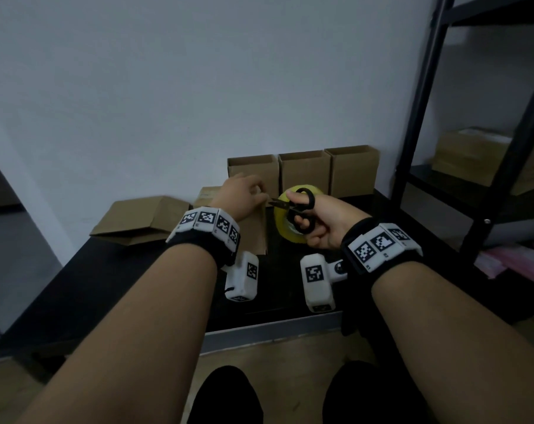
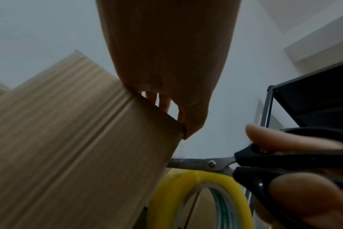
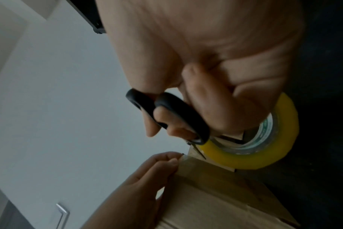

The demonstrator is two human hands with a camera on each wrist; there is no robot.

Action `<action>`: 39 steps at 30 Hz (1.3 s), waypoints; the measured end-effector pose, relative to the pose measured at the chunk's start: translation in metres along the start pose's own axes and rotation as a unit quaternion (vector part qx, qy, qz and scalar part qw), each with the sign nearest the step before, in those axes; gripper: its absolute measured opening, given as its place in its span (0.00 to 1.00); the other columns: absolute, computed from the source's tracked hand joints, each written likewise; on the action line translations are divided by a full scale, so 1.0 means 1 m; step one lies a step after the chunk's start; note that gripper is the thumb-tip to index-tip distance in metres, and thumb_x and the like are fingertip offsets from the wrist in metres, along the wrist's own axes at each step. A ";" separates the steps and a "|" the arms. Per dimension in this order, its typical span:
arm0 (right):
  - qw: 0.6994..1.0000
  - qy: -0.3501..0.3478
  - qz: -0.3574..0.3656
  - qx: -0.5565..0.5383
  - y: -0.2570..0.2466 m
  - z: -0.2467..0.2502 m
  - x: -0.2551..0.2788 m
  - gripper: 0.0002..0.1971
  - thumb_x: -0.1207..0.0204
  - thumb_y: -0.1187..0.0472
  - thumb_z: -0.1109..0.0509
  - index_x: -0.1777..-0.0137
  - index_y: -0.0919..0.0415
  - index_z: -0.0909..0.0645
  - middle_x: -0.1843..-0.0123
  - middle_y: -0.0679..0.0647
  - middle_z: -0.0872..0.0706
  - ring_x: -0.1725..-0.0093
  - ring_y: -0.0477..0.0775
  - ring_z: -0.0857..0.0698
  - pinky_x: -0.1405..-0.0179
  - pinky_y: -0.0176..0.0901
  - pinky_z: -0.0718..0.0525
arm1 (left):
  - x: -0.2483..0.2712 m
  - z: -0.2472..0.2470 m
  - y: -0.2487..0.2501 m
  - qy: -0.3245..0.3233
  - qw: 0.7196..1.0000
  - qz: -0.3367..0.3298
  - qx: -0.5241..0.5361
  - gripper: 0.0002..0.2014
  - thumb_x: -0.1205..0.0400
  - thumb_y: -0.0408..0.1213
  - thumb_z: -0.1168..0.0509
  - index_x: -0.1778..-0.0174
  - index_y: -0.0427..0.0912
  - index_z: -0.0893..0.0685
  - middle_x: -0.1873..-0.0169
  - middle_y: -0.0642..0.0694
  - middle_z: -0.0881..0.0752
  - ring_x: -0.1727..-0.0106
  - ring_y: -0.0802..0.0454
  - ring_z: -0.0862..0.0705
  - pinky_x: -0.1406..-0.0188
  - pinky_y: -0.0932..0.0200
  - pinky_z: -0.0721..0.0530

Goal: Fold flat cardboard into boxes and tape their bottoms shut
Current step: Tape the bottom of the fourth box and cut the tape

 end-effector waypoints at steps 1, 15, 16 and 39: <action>1.000 0.004 0.000 0.000 0.001 -0.003 -0.003 0.20 0.27 0.39 0.27 0.61 0.57 0.24 0.74 0.48 0.24 0.85 0.42 0.34 0.84 0.33 0.37 | 0.000 0.000 -0.002 0.002 1.000 -0.002 0.004 0.10 0.20 0.44 0.34 0.46 0.46 0.14 0.48 0.42 0.18 0.43 0.46 0.22 0.49 0.58 0.29; 0.998 0.061 0.025 0.001 -0.002 -0.020 -0.011 0.22 0.24 0.38 0.31 0.64 0.57 0.24 0.74 0.50 0.25 0.78 0.45 0.33 0.76 0.35 0.30 | -0.002 -0.002 -0.004 0.032 0.999 0.014 0.020 0.10 0.20 0.44 0.34 0.46 0.47 0.14 0.44 0.43 0.19 0.39 0.47 0.23 0.44 0.58 0.29; 0.998 0.066 0.025 0.000 -0.001 -0.020 -0.011 0.22 0.25 0.38 0.30 0.64 0.57 0.24 0.74 0.49 0.25 0.79 0.45 0.34 0.78 0.34 0.30 | -0.002 -0.001 -0.003 0.030 0.999 0.015 0.022 0.10 0.21 0.43 0.34 0.47 0.47 0.13 0.44 0.43 0.19 0.40 0.47 0.23 0.45 0.58 0.29; 0.995 -0.001 0.070 -0.069 -0.010 0.036 0.002 0.20 0.26 0.39 0.30 0.65 0.56 0.20 0.73 0.49 0.27 0.77 0.44 0.32 0.78 0.34 0.40 | -0.004 -0.031 0.039 -0.019 0.983 0.058 -0.174 0.19 0.25 0.65 0.36 0.39 0.67 0.16 0.30 0.48 0.28 0.27 0.43 0.34 0.27 0.38 0.35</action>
Point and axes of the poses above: each hand's wrist, its own x-axis away from the middle knuckle, its own z-axis out of the back of the hand, y = z × x, the point moved 5 cm from there along -x, towards the middle knuckle
